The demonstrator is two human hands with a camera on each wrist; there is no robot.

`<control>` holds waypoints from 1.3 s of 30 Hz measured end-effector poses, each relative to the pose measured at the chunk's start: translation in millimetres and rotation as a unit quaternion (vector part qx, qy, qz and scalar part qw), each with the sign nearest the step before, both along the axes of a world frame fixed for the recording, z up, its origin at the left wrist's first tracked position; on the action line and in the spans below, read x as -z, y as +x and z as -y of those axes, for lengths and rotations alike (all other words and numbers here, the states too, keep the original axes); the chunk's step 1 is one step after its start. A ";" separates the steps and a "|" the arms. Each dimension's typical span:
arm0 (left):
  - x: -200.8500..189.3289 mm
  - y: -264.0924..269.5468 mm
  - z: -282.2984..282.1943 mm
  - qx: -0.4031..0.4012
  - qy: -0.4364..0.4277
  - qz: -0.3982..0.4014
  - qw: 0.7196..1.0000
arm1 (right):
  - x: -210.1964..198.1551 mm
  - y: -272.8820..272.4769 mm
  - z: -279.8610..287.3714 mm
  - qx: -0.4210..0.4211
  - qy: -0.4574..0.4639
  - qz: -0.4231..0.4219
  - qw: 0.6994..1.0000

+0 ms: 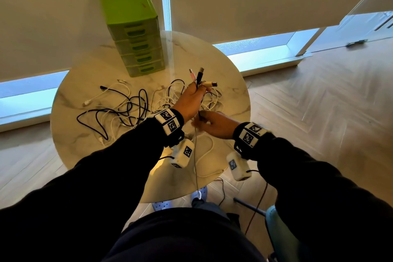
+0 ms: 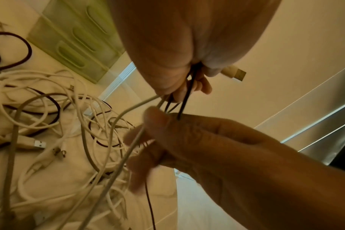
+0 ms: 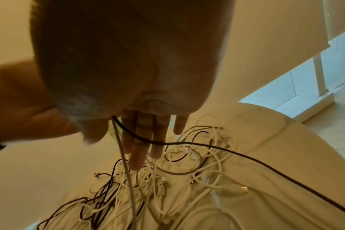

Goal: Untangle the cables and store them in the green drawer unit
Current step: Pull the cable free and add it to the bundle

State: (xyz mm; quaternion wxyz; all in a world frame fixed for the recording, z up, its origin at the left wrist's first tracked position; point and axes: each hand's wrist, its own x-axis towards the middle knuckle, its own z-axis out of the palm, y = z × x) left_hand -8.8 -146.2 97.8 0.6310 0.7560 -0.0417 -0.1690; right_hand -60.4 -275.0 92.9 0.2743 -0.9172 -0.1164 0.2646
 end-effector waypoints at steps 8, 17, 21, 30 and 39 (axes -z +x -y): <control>-0.3 13.7 -44.7 -0.117 0.014 0.005 0.993 | 2.9 2.4 72.0 0.119 -0.063 0.049 0.990; -19.6 1.9 -39.2 -0.105 -0.148 -0.064 0.981 | -19.4 22.8 65.4 0.034 -0.145 -0.010 0.989; -25.6 0.3 -35.0 -0.083 -0.164 -0.071 0.980 | -37.8 42.1 60.4 0.030 -0.195 0.099 0.975; -32.1 -13.2 -25.1 -0.047 -0.206 -0.130 0.969 | -4.0 11.1 69.0 -0.037 -0.355 -0.138 0.924; -53.8 -21.7 -11.9 0.014 -0.283 -0.159 0.946 | 5.9 0.0 -12.1 -0.027 0.053 -0.131 0.990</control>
